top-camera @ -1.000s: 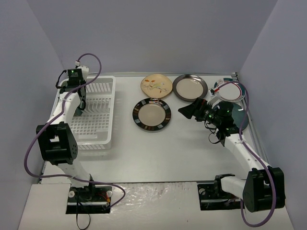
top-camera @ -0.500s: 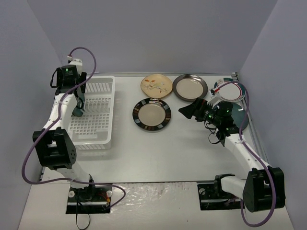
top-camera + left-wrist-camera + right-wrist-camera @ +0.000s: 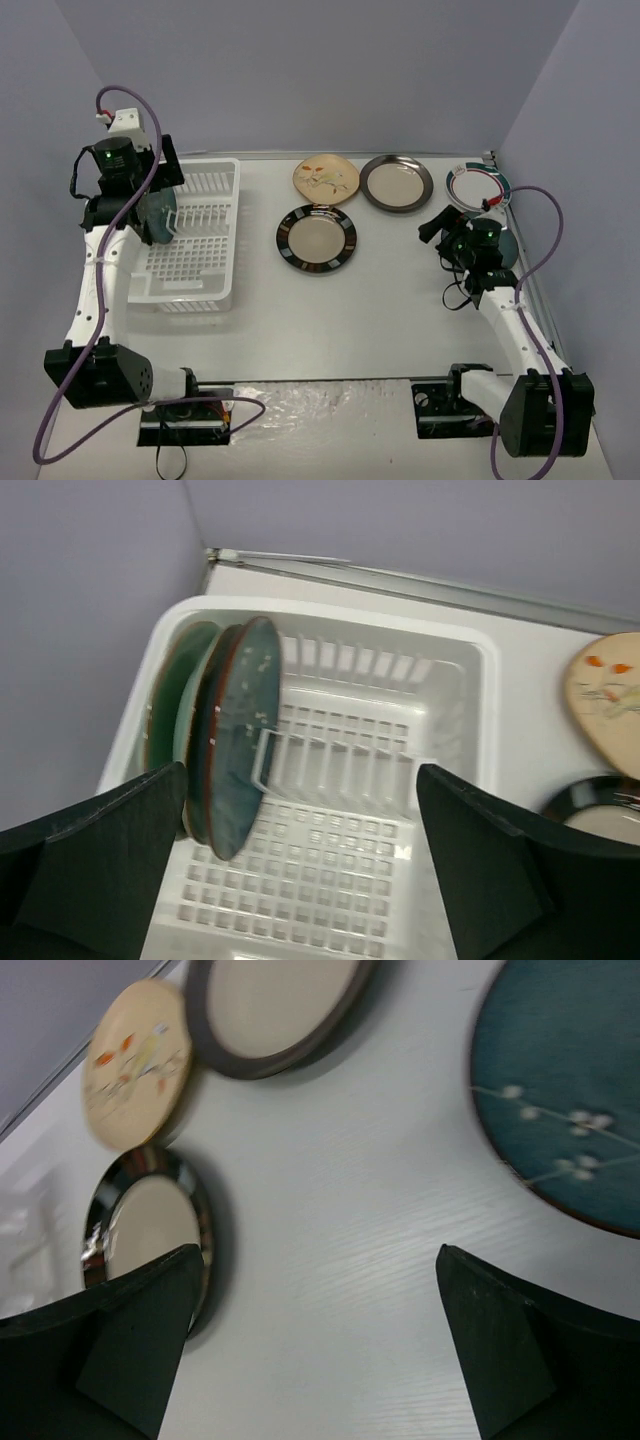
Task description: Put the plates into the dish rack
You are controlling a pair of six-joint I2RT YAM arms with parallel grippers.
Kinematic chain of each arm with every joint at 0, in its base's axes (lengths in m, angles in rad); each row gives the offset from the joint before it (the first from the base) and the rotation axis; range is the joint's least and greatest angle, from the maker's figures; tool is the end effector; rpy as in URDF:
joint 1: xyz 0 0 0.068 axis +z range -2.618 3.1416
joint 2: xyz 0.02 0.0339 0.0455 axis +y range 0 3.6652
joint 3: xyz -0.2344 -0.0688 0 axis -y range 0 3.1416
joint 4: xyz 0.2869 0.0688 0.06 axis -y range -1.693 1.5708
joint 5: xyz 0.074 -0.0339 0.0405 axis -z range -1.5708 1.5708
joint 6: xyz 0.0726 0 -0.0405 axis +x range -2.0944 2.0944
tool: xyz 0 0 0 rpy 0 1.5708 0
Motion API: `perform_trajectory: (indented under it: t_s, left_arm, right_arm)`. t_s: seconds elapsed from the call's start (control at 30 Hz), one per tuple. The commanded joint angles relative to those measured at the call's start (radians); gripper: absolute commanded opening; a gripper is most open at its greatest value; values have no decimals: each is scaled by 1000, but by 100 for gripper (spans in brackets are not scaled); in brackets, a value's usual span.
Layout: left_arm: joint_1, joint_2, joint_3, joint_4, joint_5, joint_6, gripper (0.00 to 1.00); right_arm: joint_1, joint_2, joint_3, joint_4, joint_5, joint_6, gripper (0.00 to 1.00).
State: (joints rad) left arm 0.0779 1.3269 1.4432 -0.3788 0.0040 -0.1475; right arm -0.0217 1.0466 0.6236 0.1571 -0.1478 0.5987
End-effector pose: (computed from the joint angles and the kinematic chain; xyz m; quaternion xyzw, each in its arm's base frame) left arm 0.3818 0.0295 0.3958 -0.0880 0.7887 -0.0228 0.6081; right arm 0.3298 0.0035 0.2151 0.1992 0.7683 0.2285 0.5638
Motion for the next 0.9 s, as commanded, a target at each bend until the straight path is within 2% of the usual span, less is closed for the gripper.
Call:
perform_trajectory:
  t_s: [0.0, 0.13, 0.3, 0.57, 0.87]
  left_arm:
    - [-36, -155, -89, -2, 191, -213, 97]
    - [-144, -224, -196, -22, 188, -187, 97]
    - [-228, -286, -274, -46, 133, -118, 97]
    - [-250, -305, -293, -41, 151, -112, 97]
    - [-251, -286, -294, -40, 152, -108, 97]
  right_arm:
    - [-65, -36, -7, -82, 342, 80, 100]
    - [-151, 25, -9, -93, 403, 130, 100]
    - [-279, 154, -4, -71, 370, 169, 98]
    - [-339, 314, -55, 101, 343, 192, 94]
    - [-405, 419, -182, 359, 227, 282, 78]
